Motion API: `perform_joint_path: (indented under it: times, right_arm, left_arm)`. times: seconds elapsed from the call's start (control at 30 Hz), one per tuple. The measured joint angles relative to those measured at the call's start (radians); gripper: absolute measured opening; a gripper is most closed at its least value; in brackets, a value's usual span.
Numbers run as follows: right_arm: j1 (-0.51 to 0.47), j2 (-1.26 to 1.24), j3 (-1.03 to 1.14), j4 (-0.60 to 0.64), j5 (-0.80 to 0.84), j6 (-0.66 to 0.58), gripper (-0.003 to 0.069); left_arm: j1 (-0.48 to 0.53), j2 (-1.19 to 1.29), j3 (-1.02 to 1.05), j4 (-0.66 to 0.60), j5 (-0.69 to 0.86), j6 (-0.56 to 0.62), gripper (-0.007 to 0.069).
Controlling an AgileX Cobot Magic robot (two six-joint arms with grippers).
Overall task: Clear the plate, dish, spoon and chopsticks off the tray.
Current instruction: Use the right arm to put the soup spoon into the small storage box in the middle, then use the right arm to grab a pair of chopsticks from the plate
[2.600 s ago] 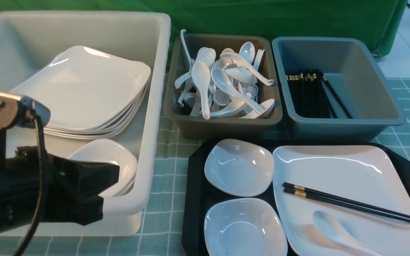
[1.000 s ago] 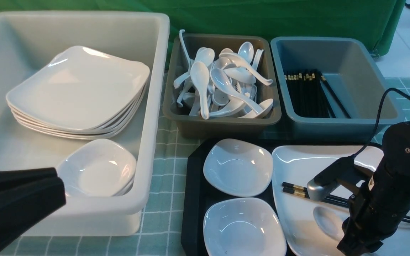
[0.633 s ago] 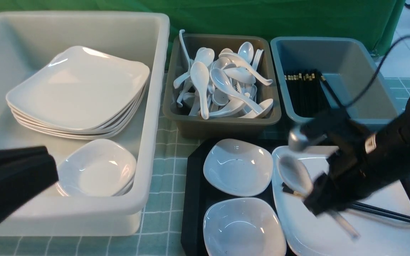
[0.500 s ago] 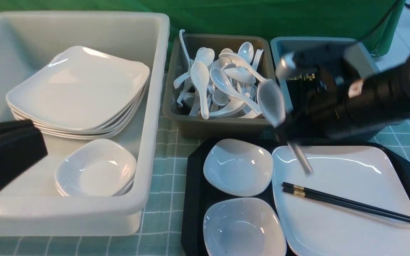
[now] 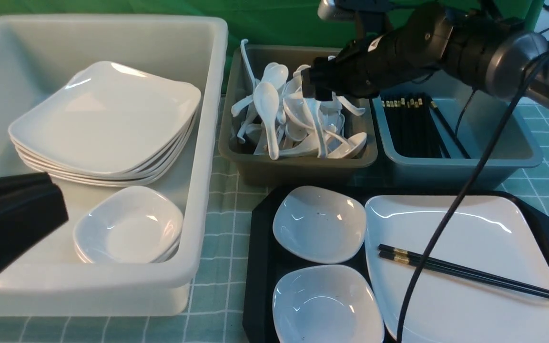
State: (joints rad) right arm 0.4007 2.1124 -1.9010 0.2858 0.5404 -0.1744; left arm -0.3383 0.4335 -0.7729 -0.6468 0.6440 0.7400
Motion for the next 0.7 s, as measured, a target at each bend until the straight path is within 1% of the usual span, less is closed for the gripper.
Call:
perform_joint_path:
  times: [0.03, 0.07, 0.13, 0.17, 0.2, 0.27, 0.33, 0.4, 0.43, 0.5, 0.6, 0.67, 0.7]
  right_arm:
    - [-0.001, -0.026, -0.005, -0.04, 0.061, -0.006, 0.0561]
    - [-0.001, -0.05, -0.007, -0.085, 0.116, -0.019, 0.053]
    - [-0.001, -0.14, -0.008, -0.192, 0.282, -0.075, 0.0433]
    - [-0.002, -0.174, -0.002, -0.226, 0.353, -0.105, 0.0397]
    - [-0.003, -0.2, 0.007, -0.256, 0.391, -0.125, 0.0363]
    - [-0.01, -0.267, 0.047, -0.301, 0.485, -0.181, 0.0311]
    - [-0.022, -0.338, 0.125, -0.326, 0.573, -0.237, 0.0283]
    - [-0.046, -0.406, 0.256, -0.335, 0.587, -0.277, 0.0272]
    - [-0.049, -0.411, 0.268, -0.338, 0.587, -0.284, 0.0272]
    - [-0.085, -0.45, 0.429, -0.342, 0.583, -0.325, 0.0286]
    - [-0.128, -0.446, 0.584, -0.344, 0.546, -0.378, 0.0349]
    - [-0.145, -0.436, 0.645, -0.344, 0.5, -0.418, 0.04]
    - [-0.148, -0.433, 0.658, -0.345, 0.488, -0.437, 0.0413]
  left_arm:
    - [0.0, 0.0, 0.0, 0.008, 0.001, 0.001, 0.0017]
    - [0.0, 0.0, 0.0, 0.018, 0.001, 0.001, 0.0017]
    - [0.0, 0.0, 0.0, 0.03, 0.002, 0.001, 0.0017]
    - [0.0, 0.0, 0.0, 0.034, 0.002, 0.001, 0.0017]
    - [0.0, 0.0, 0.0, 0.036, 0.003, 0.001, 0.0017]
    - [0.0, 0.0, 0.0, 0.037, 0.008, 0.001, 0.0017]
    - [0.0, 0.0, 0.0, 0.037, 0.009, 0.001, 0.0017]
    - [0.0, 0.0, 0.0, 0.038, 0.009, 0.001, 0.0017]
    - [0.0, 0.0, 0.0, 0.038, 0.009, 0.001, 0.0017]
    - [0.0, 0.0, 0.0, 0.037, 0.01, 0.001, 0.0017]
    - [0.0, 0.0, 0.0, 0.024, 0.011, 0.001, 0.0017]
    - [0.0, 0.0, 0.0, 0.005, 0.014, 0.001, 0.0017]
    - [0.0, 0.0, 0.0, 0.001, 0.014, 0.001, 0.0017]
